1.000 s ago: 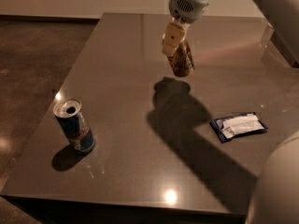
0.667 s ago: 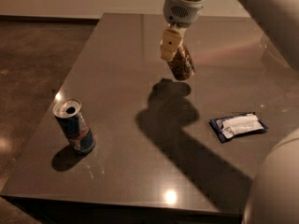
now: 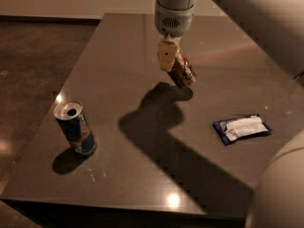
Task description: Knock orange can over
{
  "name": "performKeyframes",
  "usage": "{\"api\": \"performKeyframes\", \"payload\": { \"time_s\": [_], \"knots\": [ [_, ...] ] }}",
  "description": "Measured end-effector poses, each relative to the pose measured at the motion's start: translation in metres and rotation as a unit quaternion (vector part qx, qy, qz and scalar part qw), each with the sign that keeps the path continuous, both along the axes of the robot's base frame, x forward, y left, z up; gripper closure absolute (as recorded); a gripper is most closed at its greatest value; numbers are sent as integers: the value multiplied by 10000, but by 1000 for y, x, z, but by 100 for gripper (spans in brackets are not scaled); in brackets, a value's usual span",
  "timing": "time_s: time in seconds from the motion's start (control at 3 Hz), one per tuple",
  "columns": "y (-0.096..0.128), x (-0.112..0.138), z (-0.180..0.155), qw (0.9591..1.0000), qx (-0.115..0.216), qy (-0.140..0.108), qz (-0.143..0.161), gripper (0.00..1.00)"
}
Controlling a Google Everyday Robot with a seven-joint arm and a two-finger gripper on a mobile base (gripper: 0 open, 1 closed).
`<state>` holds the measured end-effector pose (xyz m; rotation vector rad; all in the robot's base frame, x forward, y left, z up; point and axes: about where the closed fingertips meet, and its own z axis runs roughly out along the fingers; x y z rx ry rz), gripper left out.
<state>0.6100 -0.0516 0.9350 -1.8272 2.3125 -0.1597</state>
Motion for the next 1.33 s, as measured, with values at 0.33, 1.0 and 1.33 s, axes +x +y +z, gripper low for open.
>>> {"api": "performKeyframes", "payload": {
  "time_s": [0.33,1.0,1.33],
  "knots": [
    [6,-6,-8,9999,-80,83,107,31],
    [13,-10,-17,9997,-58,115,193,0],
    [13,-10,-17,9997,-58,115,193,0]
  ]
}}
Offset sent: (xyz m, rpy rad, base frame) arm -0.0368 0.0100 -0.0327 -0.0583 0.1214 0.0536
